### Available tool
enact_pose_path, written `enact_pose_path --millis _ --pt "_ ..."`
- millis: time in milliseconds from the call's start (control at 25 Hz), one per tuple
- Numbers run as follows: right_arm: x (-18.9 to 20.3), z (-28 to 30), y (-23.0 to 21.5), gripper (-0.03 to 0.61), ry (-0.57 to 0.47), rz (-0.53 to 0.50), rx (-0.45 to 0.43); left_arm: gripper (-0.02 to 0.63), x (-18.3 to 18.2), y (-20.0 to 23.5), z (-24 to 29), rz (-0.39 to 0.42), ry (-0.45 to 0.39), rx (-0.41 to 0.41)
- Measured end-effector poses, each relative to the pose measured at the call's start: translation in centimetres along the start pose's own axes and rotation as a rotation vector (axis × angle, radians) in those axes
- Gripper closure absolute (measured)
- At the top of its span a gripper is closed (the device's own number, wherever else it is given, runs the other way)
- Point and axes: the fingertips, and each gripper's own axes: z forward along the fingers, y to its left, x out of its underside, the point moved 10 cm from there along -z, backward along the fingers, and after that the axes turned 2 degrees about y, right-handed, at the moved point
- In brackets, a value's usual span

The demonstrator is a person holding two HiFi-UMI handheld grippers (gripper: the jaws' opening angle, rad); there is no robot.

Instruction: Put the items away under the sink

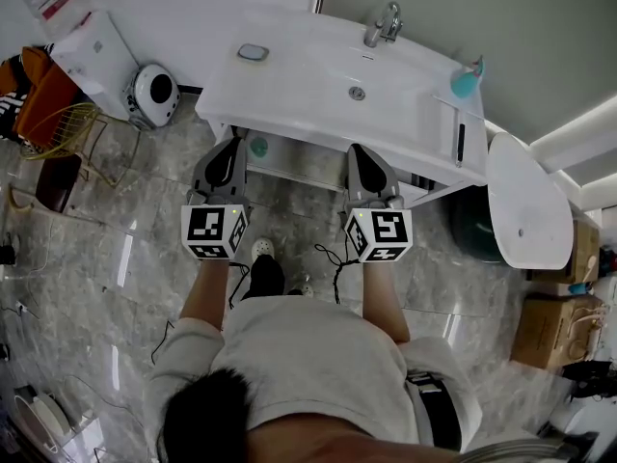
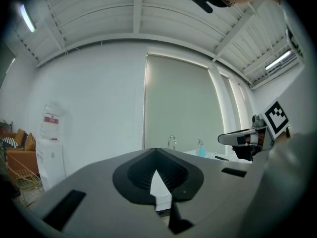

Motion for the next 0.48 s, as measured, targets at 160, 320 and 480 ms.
enact_pose_path --millis 160,320,480 --pt "-1.1 -0.9 0.0 0.568 -0.023 -0.017 -0.003 0.606 -1.2 -0.4 -0.8 0.01 -0.033 -0.018" --pt "-1.8 -2.0 -0.1 0.568 -0.041 -0.021 -0.003 0.606 -2.1 -0.8 -2.0 0.007 -0.071 -0.039" --pt "-2.3 -3.0 0.0 0.568 -0.056 -0.023 -0.003 0.606 -2.9 -1.3 -3.1 0.007 -0.097 -0.051"
